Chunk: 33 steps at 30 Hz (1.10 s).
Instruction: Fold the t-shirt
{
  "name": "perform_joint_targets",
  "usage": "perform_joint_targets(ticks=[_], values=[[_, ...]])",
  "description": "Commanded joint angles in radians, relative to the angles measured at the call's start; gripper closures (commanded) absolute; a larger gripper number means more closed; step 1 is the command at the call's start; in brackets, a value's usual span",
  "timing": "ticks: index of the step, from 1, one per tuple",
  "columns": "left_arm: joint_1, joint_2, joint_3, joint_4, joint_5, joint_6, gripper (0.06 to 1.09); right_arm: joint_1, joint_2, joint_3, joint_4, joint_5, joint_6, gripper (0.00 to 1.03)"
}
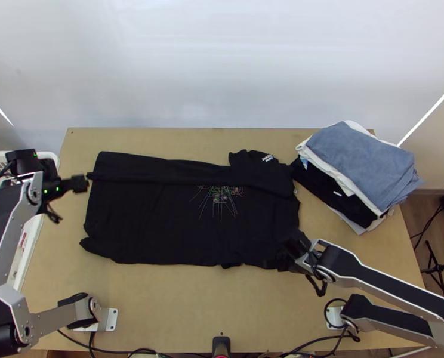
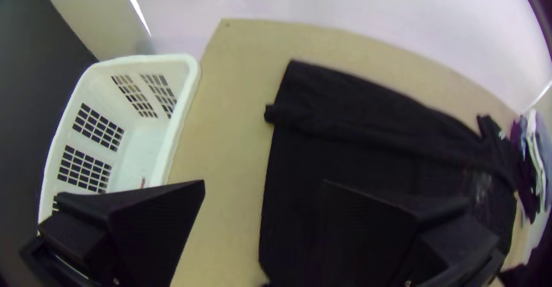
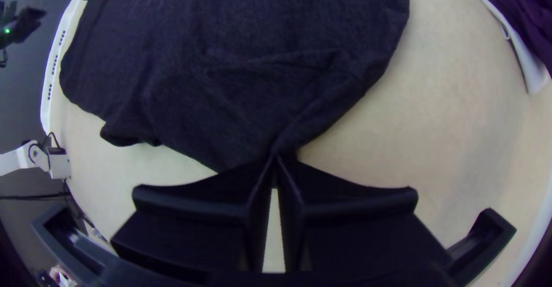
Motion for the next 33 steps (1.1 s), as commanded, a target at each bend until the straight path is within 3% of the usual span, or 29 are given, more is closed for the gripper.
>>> perform_joint_targets(ticks=[1,4,7,11,17,21,29,30,33], values=[[0.083,-0.011,0.050,-0.409,-0.029,0.308,0.11,0.019,-0.043,-0.022,0.067,0.013,0.005,1.00],[0.169,0.003,0.024,-0.455,-0.030,0.458,0.14,0.019,-0.046,-0.022,0.070,0.013,0.005,1.00],[0.210,0.045,-0.032,-0.481,-0.033,0.521,0.17,0.019,-0.043,-0.022,0.075,0.013,0.007,1.00],[0.225,0.032,-0.177,-0.345,-0.035,0.620,0.16,0.019,-0.041,-0.022,0.076,0.014,0.007,1.00],[0.182,0.020,-0.286,-0.257,-0.010,0.653,0.18,0.017,-0.039,-0.024,0.080,0.016,0.007,1.00],[0.133,0.012,-0.308,-0.234,0.030,0.630,0.24,0.017,-0.038,-0.026,0.087,0.016,0.007,1.00],[0.073,0.069,-0.326,-0.168,0.070,0.584,0.25,0.017,-0.035,-0.019,0.096,0.018,0.005,1.00],[0.072,0.075,-0.328,-0.164,0.071,0.582,0.29,0.017,-0.036,-0.018,0.096,0.018,0.005,1.00],[0.080,0.071,-0.326,-0.128,0.140,0.558,0.80,0.017,-0.055,-0.016,0.096,0.018,0.005,1.00]])
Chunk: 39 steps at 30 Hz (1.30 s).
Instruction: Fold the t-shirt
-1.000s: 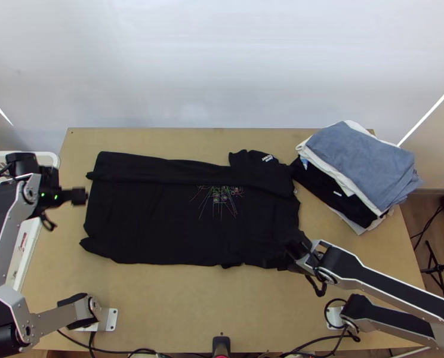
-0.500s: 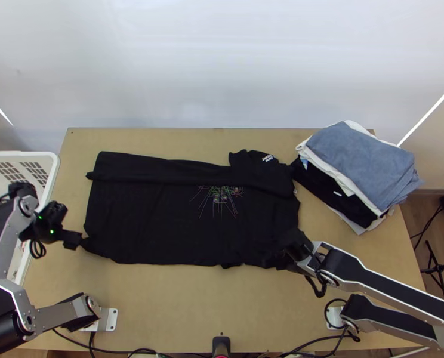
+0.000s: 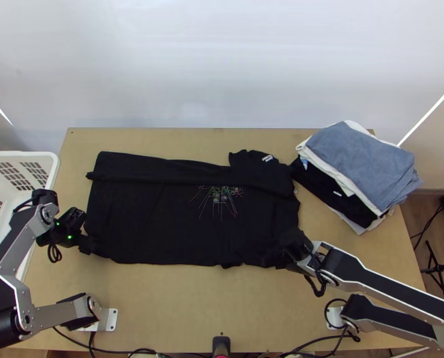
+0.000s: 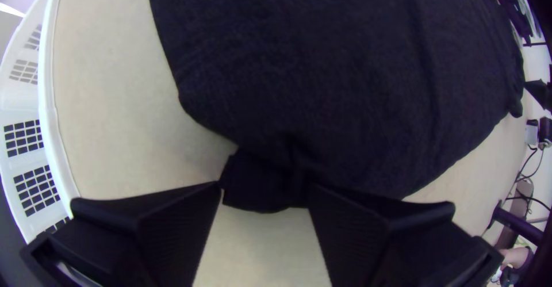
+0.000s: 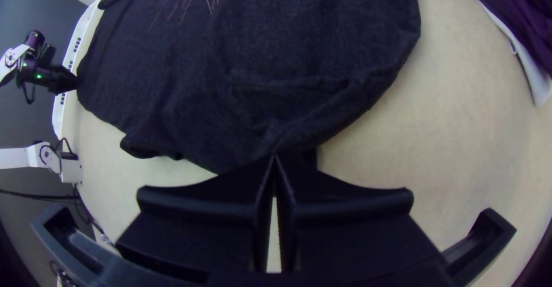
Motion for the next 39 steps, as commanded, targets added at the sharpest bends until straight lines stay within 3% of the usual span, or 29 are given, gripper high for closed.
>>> perform_joint_targets(ticks=[1,2,15,24,30,39], values=[[-0.012,0.003,-0.013,0.062,0.089,-0.034,0.96,0.000,-0.029,0.006,-0.001,0.002,-0.001,1.00],[-0.009,-0.010,-0.010,0.069,0.095,-0.037,1.05,0.000,-0.041,0.006,-0.006,0.002,-0.001,1.00],[0.129,-0.080,0.088,-0.090,0.115,-0.003,1.04,0.000,-0.124,0.017,-0.118,-0.052,-0.032,1.00],[0.137,-0.076,0.093,-0.083,0.155,-0.064,1.04,-0.051,-0.153,0.078,-0.121,-0.052,-0.059,1.00],[0.147,-0.066,0.103,-0.081,0.158,-0.083,1.04,-0.082,-0.162,0.110,-0.221,-0.052,-0.075,1.00],[0.161,-0.051,0.109,-0.080,0.158,-0.077,1.04,-0.097,-0.268,0.031,-0.264,-0.050,-0.105,1.00]])
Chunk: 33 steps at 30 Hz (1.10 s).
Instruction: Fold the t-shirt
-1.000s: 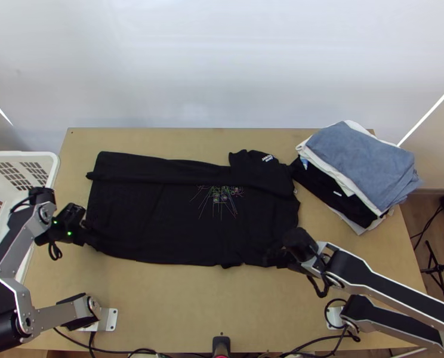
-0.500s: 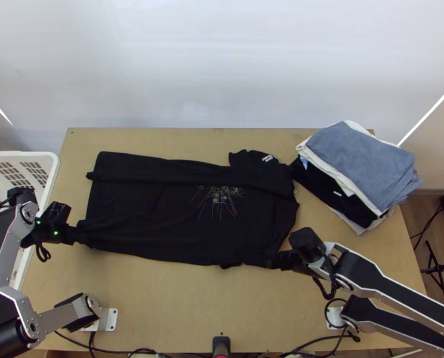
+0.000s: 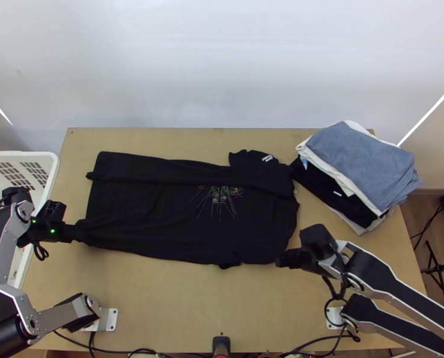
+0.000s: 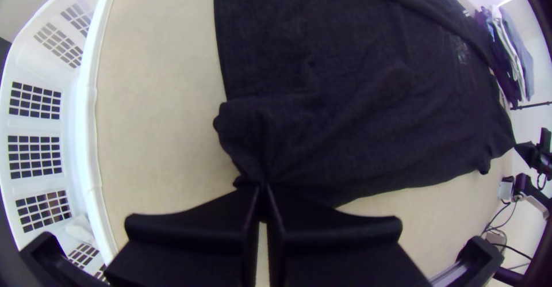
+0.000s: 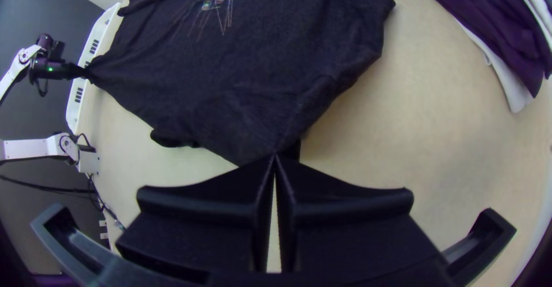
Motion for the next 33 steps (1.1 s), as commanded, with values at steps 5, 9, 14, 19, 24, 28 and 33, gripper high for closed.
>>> perform_joint_targets(ticks=[5,9,14,19,24,28,33], values=[[0.008,0.016,0.011,0.009,0.001,-0.006,1.04,-0.073,-0.057,-0.050,-0.050,0.013,-0.033,1.00],[0.007,0.016,0.014,0.003,0.001,-0.015,1.04,-0.093,-0.003,-0.032,-0.075,0.070,-0.037,1.00],[-0.029,-0.009,0.037,-0.002,0.020,-0.077,1.04,-0.088,0.031,0.046,-0.103,0.076,-0.016,1.00],[-0.069,-0.021,0.095,-0.008,0.066,-0.163,1.04,-0.065,0.040,0.146,-0.106,0.059,-0.008,1.00],[-0.105,0.004,0.138,0.001,0.091,-0.221,1.04,-0.062,0.107,0.201,-0.086,0.053,0.000,1.00],[-0.122,0.043,0.164,0.029,0.091,-0.259,1.04,-0.068,0.156,0.220,-0.043,0.056,-0.010,1.00],[-0.128,0.135,0.246,0.064,0.090,-0.331,1.04,-0.154,0.235,0.235,0.049,0.057,-0.045,1.00]])
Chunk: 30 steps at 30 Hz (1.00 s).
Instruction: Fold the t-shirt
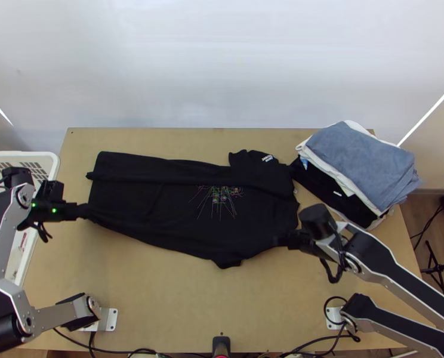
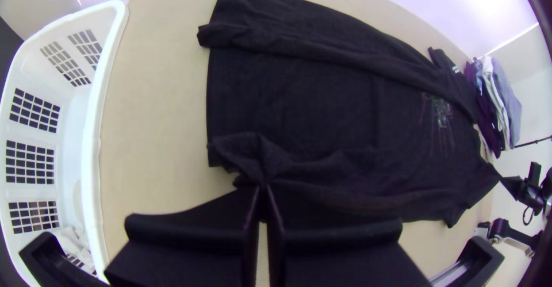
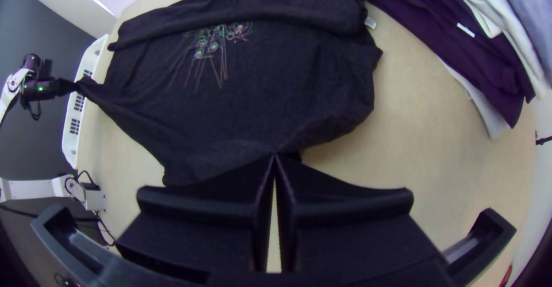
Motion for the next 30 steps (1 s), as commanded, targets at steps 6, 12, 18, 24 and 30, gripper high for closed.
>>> perform_joint_targets(ticks=[6,12,18,24,30], values=[[-0.047,0.199,0.197,0.103,-0.005,-0.194,1.05,-0.197,0.225,0.105,0.186,0.002,-0.106,1.00],[-0.079,0.289,0.293,0.122,-0.017,-0.240,1.05,-0.275,0.357,0.202,0.218,0.002,-0.152,1.00],[-0.111,0.341,0.364,0.122,-0.020,-0.252,1.05,-0.309,0.457,0.288,0.241,0.002,-0.164,1.00],[-0.126,0.400,0.427,0.122,-0.039,-0.255,1.05,-0.343,0.564,0.364,0.284,0.003,-0.164,1.00],[-0.132,0.443,0.482,0.122,-0.042,-0.252,1.05,-0.375,0.675,0.472,0.288,0.026,-0.171,1.00]])
